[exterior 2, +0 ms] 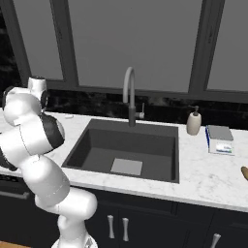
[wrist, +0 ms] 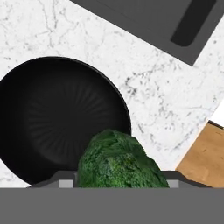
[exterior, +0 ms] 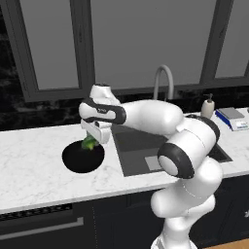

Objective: Pick the broccoli from the sink and place it in the bowl. Then pick the bowl and place it in the microwave. Then close the microwave door and press the start button.

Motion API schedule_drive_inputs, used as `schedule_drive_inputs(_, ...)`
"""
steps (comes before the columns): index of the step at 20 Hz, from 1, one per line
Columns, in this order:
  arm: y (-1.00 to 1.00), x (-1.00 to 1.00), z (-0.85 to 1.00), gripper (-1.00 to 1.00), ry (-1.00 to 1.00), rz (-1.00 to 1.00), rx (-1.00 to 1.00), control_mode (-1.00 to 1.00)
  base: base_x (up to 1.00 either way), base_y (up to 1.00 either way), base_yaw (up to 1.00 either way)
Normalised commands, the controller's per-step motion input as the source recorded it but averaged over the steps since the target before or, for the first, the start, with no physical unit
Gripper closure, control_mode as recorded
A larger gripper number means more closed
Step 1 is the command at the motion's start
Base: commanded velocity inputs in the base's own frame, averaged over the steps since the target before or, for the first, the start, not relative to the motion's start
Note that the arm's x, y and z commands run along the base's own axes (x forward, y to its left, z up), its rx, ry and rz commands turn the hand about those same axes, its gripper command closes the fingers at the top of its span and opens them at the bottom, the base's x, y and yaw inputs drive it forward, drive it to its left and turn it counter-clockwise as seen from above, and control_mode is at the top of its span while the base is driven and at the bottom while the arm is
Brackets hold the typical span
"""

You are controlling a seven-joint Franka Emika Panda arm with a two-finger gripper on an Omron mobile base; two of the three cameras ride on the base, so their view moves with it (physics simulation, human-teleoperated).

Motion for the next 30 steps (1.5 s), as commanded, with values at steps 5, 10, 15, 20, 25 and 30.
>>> schedule_drive_inputs(5,0.03,0.26,-0.45,1.00,-0.03,0.00,-0.07,-1.00,0.00,0.00,0.00)
schedule_drive_inputs(10,0.32,0.36,-0.52,1.00,-0.02,0.00,-0.08,-1.00,0.00,0.00,0.00)
schedule_drive_inputs(15,0.13,0.37,-0.38,1.00,0.00,0.00,-0.08,-1.00,0.00,0.00,0.00)
schedule_drive_inputs(20,0.05,0.31,-0.34,1.00,0.00,0.00,-0.07,-1.00,0.00,0.00,0.00)
schedule_drive_inputs(25,0.07,0.18,-0.29,1.00,0.00,0.00,-0.06,-1.00,0.00,0.00,0.00)
schedule_drive_inputs(30,0.04,0.05,-0.29,1.00,0.00,0.00,-0.04,-1.00,0.00,0.00,0.00)
